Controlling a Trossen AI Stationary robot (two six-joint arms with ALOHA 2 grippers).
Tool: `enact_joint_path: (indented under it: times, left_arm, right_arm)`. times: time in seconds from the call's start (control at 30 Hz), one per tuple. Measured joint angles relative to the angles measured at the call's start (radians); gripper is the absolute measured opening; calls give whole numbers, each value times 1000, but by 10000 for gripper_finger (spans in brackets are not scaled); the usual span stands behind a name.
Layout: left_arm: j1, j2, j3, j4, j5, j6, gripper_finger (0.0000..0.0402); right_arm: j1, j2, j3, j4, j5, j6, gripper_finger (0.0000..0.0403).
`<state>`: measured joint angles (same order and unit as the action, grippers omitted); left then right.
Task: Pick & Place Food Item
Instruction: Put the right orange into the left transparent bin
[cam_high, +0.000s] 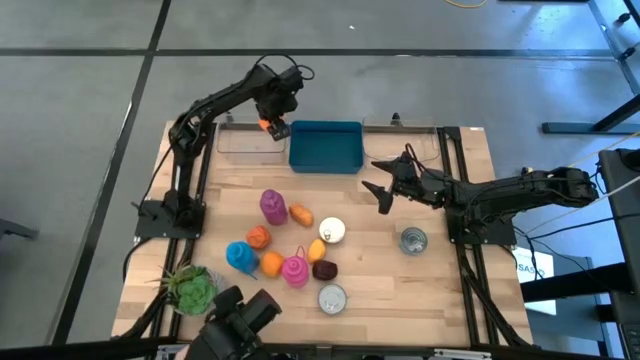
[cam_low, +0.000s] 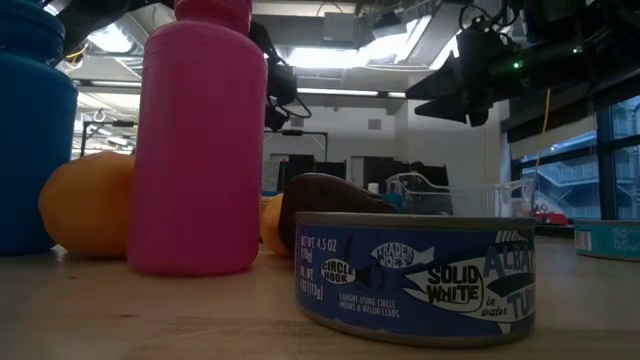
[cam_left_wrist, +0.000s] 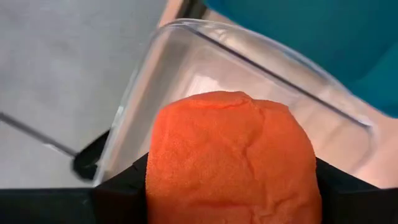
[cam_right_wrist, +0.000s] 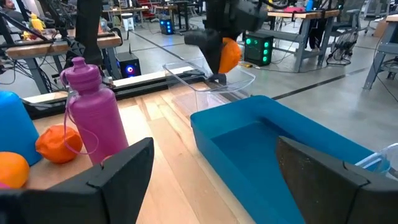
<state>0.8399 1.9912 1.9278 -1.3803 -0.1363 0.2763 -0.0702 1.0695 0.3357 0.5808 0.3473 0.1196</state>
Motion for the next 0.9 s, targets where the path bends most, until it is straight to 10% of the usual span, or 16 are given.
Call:
enact_joint_path:
  times: [0.4, 0.67, 0.9]
  left_arm:
    - [56, -297, -265, 285, 227, -4, 218]
    - [66, -535, -667, 634, 210, -50, 218]
    - [66, -525, -729, 673, 181, -79, 222]
  right_arm:
    - [0, 0, -42, 40, 4, 8, 334]
    - [0, 0, -43, 88, 0, 5, 334]
    - [0, 0, -43, 91, 0, 8, 334]
